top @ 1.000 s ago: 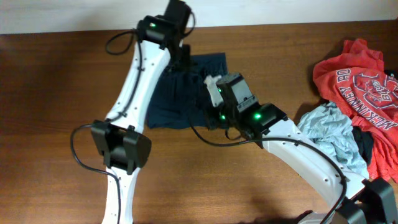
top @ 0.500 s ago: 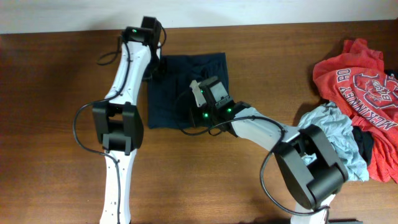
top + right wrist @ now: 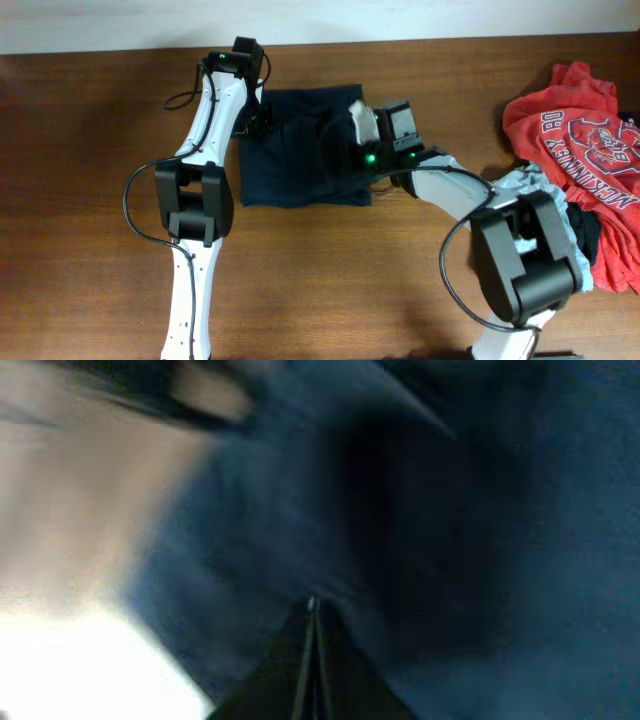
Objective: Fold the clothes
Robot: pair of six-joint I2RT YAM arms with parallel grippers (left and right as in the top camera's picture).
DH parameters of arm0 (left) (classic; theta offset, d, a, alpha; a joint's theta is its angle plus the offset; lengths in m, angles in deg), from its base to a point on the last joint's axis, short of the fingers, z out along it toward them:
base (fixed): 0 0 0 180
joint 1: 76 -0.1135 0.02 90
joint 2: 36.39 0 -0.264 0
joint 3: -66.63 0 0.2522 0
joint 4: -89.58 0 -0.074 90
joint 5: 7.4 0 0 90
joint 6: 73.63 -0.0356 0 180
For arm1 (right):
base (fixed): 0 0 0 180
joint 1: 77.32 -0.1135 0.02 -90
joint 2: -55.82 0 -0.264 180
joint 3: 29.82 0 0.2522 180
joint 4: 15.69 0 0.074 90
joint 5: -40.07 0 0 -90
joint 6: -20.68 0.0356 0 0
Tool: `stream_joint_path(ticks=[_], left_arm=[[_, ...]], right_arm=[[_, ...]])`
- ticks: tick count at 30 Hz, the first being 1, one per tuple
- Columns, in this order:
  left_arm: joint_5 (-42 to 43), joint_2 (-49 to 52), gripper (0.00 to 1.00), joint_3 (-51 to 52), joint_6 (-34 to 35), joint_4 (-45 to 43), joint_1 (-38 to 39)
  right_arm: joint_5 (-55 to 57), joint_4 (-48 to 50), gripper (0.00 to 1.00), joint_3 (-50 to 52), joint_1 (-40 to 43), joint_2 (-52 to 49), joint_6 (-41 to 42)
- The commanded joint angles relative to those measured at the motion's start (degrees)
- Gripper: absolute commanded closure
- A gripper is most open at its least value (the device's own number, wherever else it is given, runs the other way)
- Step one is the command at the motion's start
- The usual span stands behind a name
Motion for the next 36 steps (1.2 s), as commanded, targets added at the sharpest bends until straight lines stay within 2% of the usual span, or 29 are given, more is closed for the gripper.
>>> stream_joint_path(ticks=[1,4,6,9,13,16,21,25,28,34,36], left_arm=[[0.4,2.7,1.00,0.2,-1.2,0.5,-0.1],[0.5,2.7,1.00,0.2,-1.2,0.4,-0.1],[2.3,2.7,0.99,0.2,-1.2,0.2,-0.1],[4.5,2.7,0.99,0.2,-1.2,0.0,-0.1],[6.7,2.7,1.00,0.2,-1.2,0.6,-0.1],[6.8,2.7,0.99,0.2,-1.2,1.5,-0.1],[5.9,2.7,1.00,0.2,-1.2,2.3,-0.1],[4.9,2.7,0.99,0.2,-1.2,3.0,-0.8],[4.8,2.6,0.99,0.2,-1.2,3.2,-1.5],[4.8,2.6,1.00,0.2,-1.3,3.7,-3.7],[4.9,2.6,1.00,0.2,-1.9,4.3,-4.5]], right_arm=[[-9.3,7.4,0.96,-0.6,-1.1,4.4,2.6],[4.5,8.7,0.95,-0.5,-2.4,3.1,4.7],[9.1,9.2,0.95,-0.5,-2.8,1.9,4.9],[11.3,13.3,0.96,-0.5,-3.8,-1.5,6.0],[17.9,21.8,0.96,-0.6,-4.8,-7.3,13.7],[18.0,27.4,0.95,-0.9,-4.9,-12.5,20.1],[19.1,25.9,0.95,-2.3,-4.0,-18.9,20.3],[25.5,16.9,0.95,-2.3,0.4,-19.4,17.0],[23.4,12.9,0.96,-2.3,4.7,-19.4,16.0],[6.1,10.5,0.96,-2.3,10.4,-18.2,15.9],[0.6,10.2,0.96,-2.3,10.8,-16.2,13.0]])
